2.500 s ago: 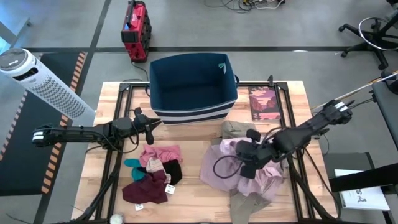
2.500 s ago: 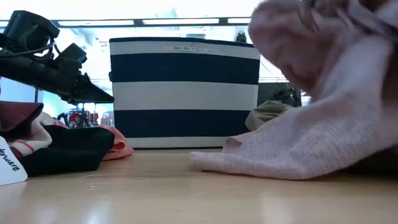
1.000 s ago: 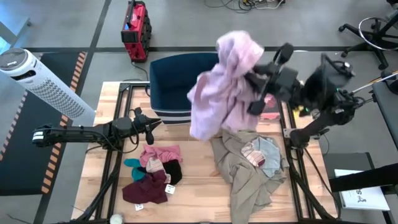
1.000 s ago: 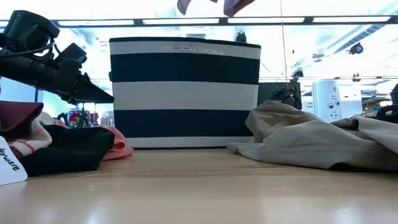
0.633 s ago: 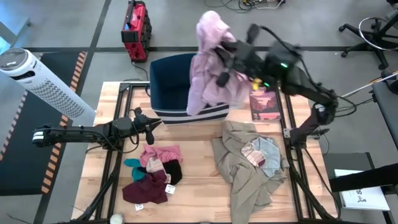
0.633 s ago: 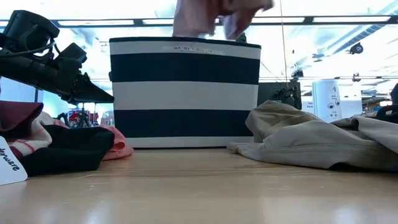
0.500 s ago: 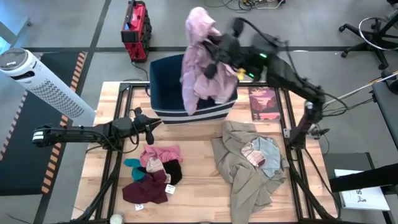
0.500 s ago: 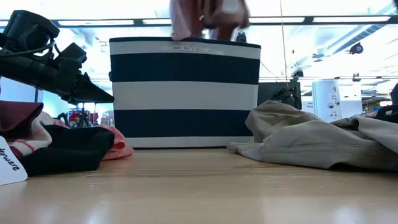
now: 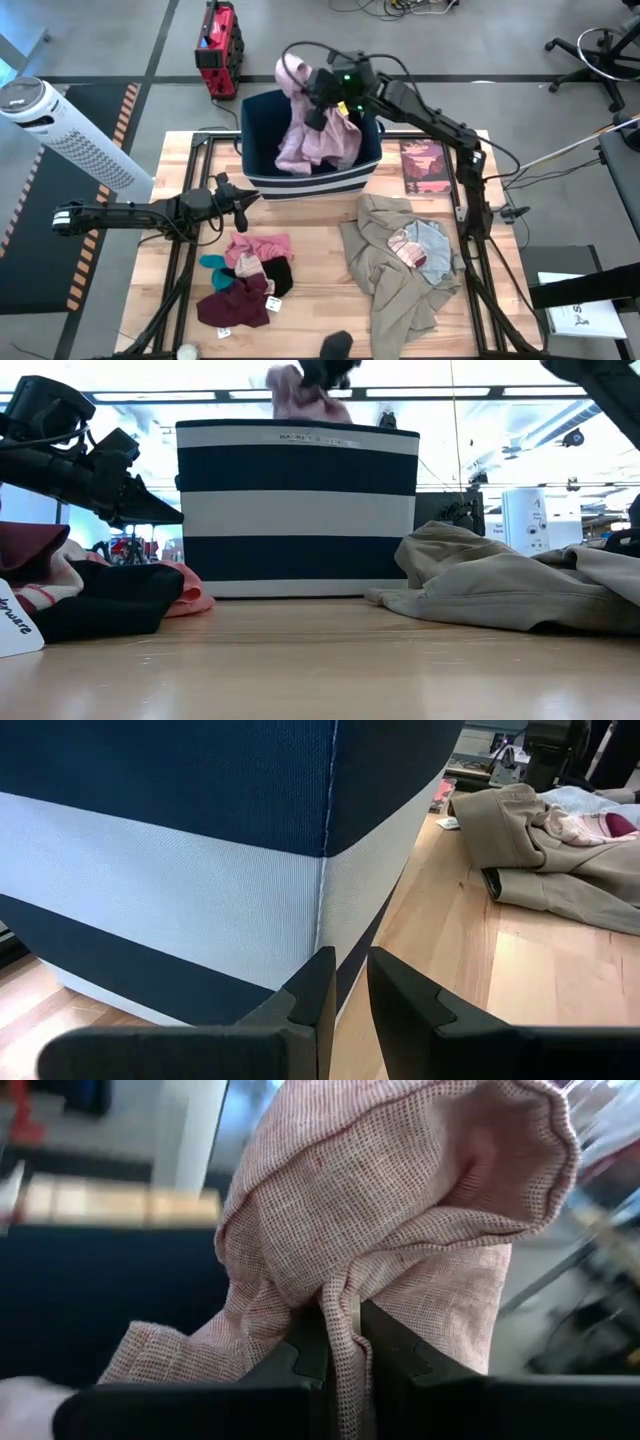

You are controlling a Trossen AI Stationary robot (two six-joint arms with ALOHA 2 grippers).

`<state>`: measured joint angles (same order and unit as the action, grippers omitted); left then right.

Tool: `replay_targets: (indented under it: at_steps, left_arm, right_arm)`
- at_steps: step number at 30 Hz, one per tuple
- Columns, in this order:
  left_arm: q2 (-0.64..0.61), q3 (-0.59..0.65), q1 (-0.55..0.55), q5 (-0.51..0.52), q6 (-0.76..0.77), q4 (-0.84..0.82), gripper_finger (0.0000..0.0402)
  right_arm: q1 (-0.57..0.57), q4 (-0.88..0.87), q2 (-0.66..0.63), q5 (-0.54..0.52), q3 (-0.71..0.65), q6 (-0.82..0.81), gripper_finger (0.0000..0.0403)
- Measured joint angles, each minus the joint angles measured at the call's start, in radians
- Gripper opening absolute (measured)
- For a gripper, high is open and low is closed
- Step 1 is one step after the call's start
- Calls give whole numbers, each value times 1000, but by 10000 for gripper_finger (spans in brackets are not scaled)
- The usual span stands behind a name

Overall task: Sort clothes
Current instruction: Put the pink shirt into the blue laundry bin

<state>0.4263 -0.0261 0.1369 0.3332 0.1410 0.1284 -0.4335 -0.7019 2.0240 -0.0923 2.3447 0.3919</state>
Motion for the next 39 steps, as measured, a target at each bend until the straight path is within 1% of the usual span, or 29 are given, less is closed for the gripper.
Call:
replay_targets:
  at_steps: [8, 17, 24, 26, 29, 32, 35, 39]
  left_arm:
    - [0, 0, 0, 1, 0, -1, 50]
    - [0, 0, 0, -10, -1, 17, 50]
    - [0, 0, 0, -40, 0, 32, 50]
    - [0, 0, 0, -47, 0, 41, 50]
    - [-1, 0, 0, -90, -9, 74, 51]
    - [-2, 0, -1, -118, -38, 123, 59]
    - [-5, 0, 0, -150, -72, 175, 76]
    - [-17, 0, 0, -234, -99, 234, 114]
  right_arm:
    - [-40, -277, 97, 130, 0, -15, 14]
    - [-50, -383, 224, 179, 0, 10, 16]
    - [-52, -442, 290, 182, 0, 19, 44]
    - [-51, -458, 293, 178, 0, 9, 50]
    - [-47, -474, 282, 172, 1, -6, 63]
    - [-38, -475, 239, 171, 1, -14, 85]
    - [-28, -475, 176, 171, 1, -28, 114]
    - [-7, -478, 93, 169, 1, -59, 159]
